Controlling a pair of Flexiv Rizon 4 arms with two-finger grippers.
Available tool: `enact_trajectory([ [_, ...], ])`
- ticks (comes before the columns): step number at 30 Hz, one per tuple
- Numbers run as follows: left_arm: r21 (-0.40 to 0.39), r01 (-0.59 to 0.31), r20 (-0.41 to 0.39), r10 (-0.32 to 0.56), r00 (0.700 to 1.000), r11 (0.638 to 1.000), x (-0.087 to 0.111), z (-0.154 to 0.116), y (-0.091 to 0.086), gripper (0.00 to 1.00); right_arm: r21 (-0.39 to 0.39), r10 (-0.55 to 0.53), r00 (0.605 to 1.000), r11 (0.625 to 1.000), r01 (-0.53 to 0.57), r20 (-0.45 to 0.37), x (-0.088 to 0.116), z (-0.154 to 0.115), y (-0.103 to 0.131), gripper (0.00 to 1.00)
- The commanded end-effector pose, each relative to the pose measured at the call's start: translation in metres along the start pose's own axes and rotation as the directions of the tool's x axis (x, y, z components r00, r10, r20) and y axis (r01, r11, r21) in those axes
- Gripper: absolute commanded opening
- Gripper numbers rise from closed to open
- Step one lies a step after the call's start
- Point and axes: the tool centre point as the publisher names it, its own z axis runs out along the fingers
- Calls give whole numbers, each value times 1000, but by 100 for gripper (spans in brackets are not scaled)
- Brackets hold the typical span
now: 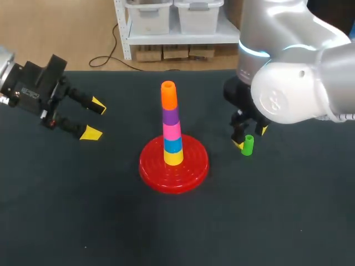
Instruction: Pick up and stack the cylinders on the red base in this order: pink,purple,orange,green
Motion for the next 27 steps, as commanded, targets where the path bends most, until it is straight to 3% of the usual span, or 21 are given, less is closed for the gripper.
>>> enact_trajectory([
  [1,2,-2,2,2,1000,1000,1,0,1,100,-2,2,1000,1000,-2,-2,-3,1,-2,51],
  [8,2,-2,2,2,1000,1000,1,0,1,100,3,-1,1000,1000,1,-2,1,1,0,40],
  [11,2,-2,2,2,1000,1000,1,0,1,100,6,1,1000,1000,-1,-2,2,1,-1,16],
  [12,2,-2,2,2,1000,1000,1,0,1,100,7,2,1000,1000,-2,1,2,0,-1,1],
  [19,2,-2,2,2,1000,1000,1,0,1,100,12,-4,999,1000,3,36,-6,-44,3,0],
  [27,2,-2,2,2,1000,1000,1,0,1,100,73,-120,993,990,120,4,-22,-149,26,0],
])
